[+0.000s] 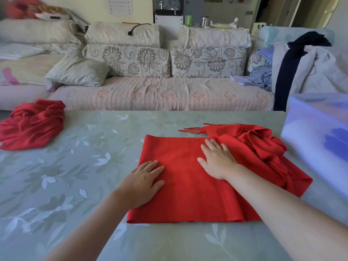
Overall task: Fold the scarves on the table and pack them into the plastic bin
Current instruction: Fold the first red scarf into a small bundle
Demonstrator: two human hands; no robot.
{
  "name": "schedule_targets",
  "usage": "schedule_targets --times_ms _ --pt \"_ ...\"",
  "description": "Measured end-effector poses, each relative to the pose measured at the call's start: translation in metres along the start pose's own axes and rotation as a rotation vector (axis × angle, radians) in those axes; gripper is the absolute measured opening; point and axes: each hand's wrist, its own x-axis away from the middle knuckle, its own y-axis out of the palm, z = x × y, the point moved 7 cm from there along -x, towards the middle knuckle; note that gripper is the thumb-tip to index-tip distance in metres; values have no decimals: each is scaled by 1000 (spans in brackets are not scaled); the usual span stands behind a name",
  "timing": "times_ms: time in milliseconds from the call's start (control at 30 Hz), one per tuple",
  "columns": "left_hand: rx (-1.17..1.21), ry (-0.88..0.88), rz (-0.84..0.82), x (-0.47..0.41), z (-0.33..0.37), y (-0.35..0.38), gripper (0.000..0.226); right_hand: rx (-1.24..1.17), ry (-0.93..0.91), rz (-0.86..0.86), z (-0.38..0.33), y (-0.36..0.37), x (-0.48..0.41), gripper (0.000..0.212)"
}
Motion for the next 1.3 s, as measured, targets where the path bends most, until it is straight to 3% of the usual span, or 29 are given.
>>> schedule_targets --times_ms 67,167,300,433,533,700,900,1067,1167,1300 --pt "31 -16 44 7 -4 -9 70 -14 -92 19 -29 -7 0 61" --pt "45 -36 97 18 -13 -19 66 -56 -224 35 -79 -16 -9 50" --pt "54 -28 125 29 -21 -21 43 -127 -362 59 -138 -27 -38 47" --pt "64 28 120 32 -20 -24 39 -76 -432 51 -172 -34 -71 55" --pt "70 -27 120 35 -29 -25 36 -2 -478 32 -190 -35 -89 58" --pt "24 -21 70 37 -34 -19 42 98 -579 17 -204 -24 -106 52" --pt "-3 -111 137 34 -34 -21 47 -42 -505 138 -184 -38 -117 24" --pt "193 -133 113 18 -32 -22 55 -263 -431 233 -159 -51 -118 25" --pt "377 -148 155 15 -34 -28 63 -276 -436 224 -162 -50 -115 25" --pt "381 -177 156 22 -52 -37 62 -269 -450 194 -186 -50 -116 22"
